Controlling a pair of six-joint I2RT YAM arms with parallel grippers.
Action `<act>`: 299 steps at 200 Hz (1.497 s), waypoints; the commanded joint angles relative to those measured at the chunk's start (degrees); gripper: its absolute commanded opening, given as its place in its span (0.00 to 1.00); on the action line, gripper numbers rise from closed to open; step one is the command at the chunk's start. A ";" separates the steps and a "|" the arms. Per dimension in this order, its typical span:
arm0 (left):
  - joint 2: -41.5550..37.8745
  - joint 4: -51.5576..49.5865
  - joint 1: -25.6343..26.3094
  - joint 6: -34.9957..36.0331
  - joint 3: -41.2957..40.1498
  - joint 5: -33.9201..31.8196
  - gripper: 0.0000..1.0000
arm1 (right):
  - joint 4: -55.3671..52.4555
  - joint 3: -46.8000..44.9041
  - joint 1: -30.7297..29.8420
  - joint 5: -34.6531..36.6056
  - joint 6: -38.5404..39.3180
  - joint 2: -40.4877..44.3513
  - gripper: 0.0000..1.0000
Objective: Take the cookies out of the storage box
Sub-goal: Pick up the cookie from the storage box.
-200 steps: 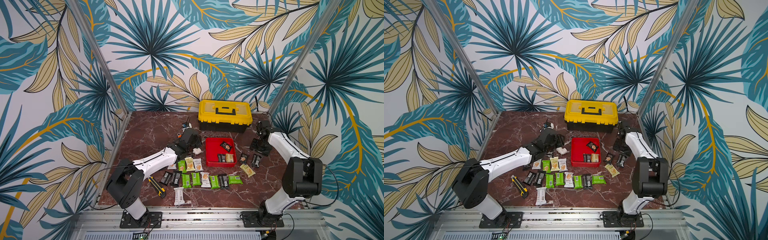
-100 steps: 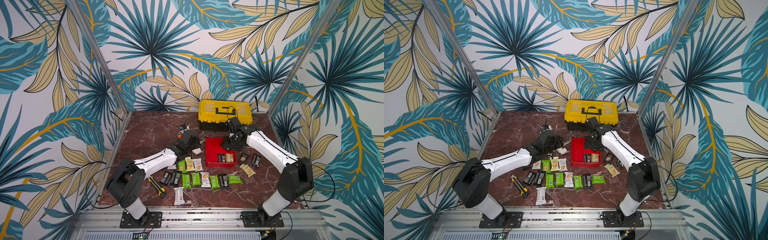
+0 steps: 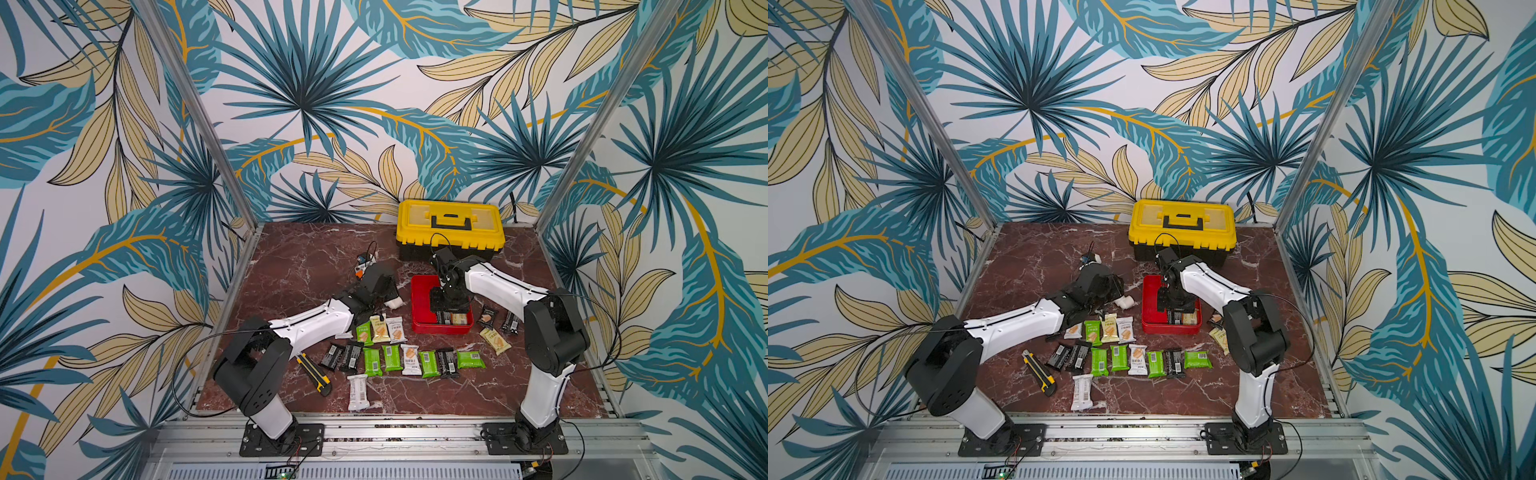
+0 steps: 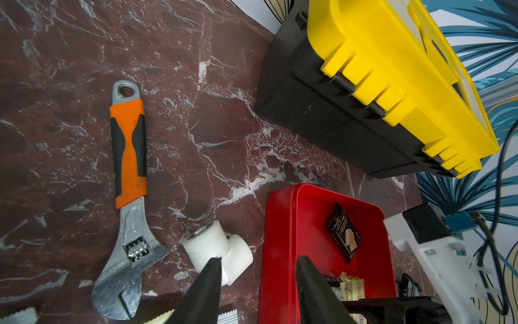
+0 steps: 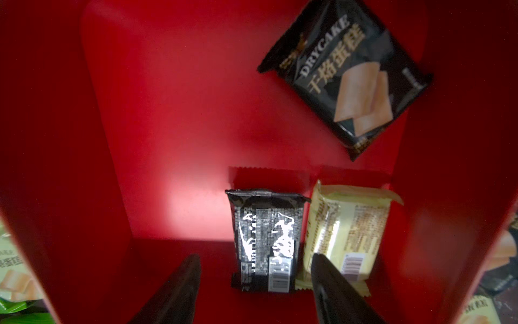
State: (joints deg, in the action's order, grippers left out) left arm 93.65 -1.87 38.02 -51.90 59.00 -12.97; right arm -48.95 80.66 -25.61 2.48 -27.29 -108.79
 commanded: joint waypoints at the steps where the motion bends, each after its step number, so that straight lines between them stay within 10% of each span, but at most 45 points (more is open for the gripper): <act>1: -1.43 1.52 -0.46 0.13 -1.31 -0.67 0.48 | 1.12 -0.99 -0.41 0.06 0.66 -2.03 0.68; 178: -2.05 0.64 -1.01 0.57 -1.49 0.14 0.48 | 4.65 0.61 -1.94 -0.53 -0.80 -7.47 0.65; 299: -2.06 0.74 -1.26 0.92 -1.48 0.93 0.48 | 3.34 0.52 -2.00 4.29 0.75 -6.31 0.46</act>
State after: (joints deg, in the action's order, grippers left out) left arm 93.21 -1.67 37.21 -51.86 59.00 -12.56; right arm -44.88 80.79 -27.46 5.13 -26.52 -114.78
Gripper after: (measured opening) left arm 0.478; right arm 0.470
